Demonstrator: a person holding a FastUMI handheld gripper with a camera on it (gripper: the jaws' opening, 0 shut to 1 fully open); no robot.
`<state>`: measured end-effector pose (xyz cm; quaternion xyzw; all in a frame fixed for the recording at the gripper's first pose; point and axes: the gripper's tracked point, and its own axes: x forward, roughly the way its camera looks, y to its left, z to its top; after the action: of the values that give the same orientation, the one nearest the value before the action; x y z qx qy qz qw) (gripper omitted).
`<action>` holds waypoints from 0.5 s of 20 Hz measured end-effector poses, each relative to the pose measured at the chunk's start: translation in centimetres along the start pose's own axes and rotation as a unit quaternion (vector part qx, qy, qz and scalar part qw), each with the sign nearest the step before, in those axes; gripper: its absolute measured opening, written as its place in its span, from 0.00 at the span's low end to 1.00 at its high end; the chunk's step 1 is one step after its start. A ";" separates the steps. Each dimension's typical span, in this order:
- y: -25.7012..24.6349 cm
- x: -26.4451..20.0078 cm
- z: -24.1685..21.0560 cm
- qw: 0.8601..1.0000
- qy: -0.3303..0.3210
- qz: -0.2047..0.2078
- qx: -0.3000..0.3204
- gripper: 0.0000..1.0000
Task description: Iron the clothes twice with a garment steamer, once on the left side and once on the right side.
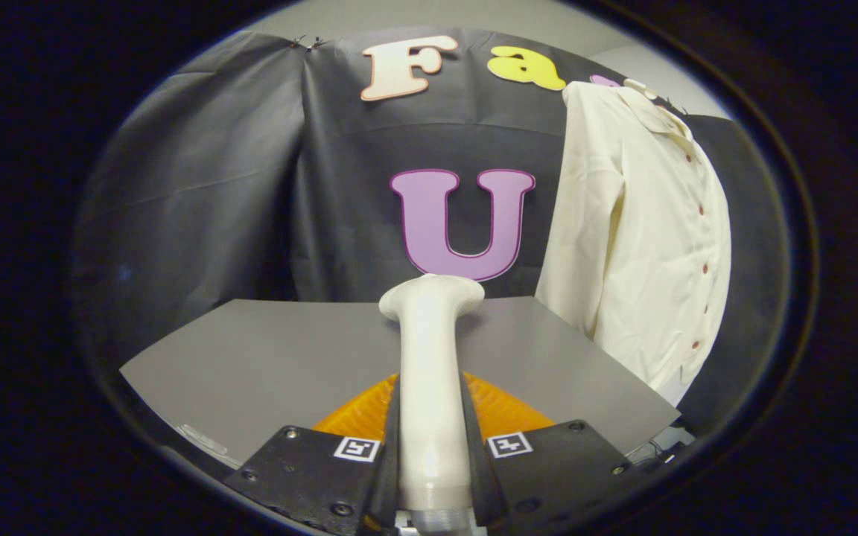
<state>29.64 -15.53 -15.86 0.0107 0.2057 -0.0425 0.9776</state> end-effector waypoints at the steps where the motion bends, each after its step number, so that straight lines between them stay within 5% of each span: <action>1: 0.0 -0.2 0.2 1.000 -0.006 0.005 0.009 0.38; 10: -4.3 -5.3 4.7 0.996 -0.082 0.035 0.017 0.37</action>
<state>26.32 -19.53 -9.48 0.0309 0.1236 -0.0121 0.9918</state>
